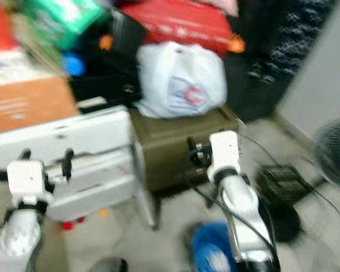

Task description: Clean up the room

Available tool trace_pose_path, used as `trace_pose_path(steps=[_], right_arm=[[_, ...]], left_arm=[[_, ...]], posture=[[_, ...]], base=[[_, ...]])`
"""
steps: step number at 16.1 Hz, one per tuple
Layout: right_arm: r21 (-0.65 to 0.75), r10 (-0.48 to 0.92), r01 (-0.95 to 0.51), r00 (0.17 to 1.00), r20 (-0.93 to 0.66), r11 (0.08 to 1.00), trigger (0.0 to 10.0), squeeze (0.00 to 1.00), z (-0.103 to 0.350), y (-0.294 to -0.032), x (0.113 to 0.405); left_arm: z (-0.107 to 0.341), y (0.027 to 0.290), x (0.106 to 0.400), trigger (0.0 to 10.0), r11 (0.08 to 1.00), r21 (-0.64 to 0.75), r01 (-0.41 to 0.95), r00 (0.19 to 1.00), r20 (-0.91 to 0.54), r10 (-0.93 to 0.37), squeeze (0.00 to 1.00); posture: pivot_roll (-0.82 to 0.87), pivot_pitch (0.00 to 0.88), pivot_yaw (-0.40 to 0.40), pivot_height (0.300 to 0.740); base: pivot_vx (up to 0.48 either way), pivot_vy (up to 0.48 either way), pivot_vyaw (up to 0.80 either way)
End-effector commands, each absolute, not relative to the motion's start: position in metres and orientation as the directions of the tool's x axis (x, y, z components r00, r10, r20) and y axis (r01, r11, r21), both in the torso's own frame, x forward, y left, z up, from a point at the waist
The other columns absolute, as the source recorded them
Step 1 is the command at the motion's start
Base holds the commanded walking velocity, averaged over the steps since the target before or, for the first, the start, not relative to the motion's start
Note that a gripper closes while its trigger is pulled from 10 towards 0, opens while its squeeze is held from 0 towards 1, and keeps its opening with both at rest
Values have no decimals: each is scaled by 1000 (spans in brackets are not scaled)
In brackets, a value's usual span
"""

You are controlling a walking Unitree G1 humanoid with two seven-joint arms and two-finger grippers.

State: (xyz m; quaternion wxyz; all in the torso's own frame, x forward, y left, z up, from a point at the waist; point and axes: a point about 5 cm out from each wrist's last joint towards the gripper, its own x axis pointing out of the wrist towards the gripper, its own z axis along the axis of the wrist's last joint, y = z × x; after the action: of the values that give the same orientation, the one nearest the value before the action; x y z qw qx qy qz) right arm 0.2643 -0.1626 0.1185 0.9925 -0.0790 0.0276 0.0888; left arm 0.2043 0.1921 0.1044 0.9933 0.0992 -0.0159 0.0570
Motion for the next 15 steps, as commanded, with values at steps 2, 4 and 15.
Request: trace_pose_path(steps=[2,4,15], right_arm=[[-157,145,-158,985,-90,975,10000,0,115,-174,257],[-164,135,-152,984,-115,975,10000,0,109,-178,248],[-74,40,-54,984,-171,996,10000,0,86,-189,213]], left_arm=[[107,196,192,10000,966,230,-115,993,42,108,0],[105,199,181,10000,961,254,-110,994,20,108,0],[95,199,180,10000,956,271,-113,992,-18,122,0]], posture=[[-68,0,-56,740],[-54,0,-52,740],[-76,0,41,740]], base=[[0,0,800],[0,0,800],[0,0,473]])
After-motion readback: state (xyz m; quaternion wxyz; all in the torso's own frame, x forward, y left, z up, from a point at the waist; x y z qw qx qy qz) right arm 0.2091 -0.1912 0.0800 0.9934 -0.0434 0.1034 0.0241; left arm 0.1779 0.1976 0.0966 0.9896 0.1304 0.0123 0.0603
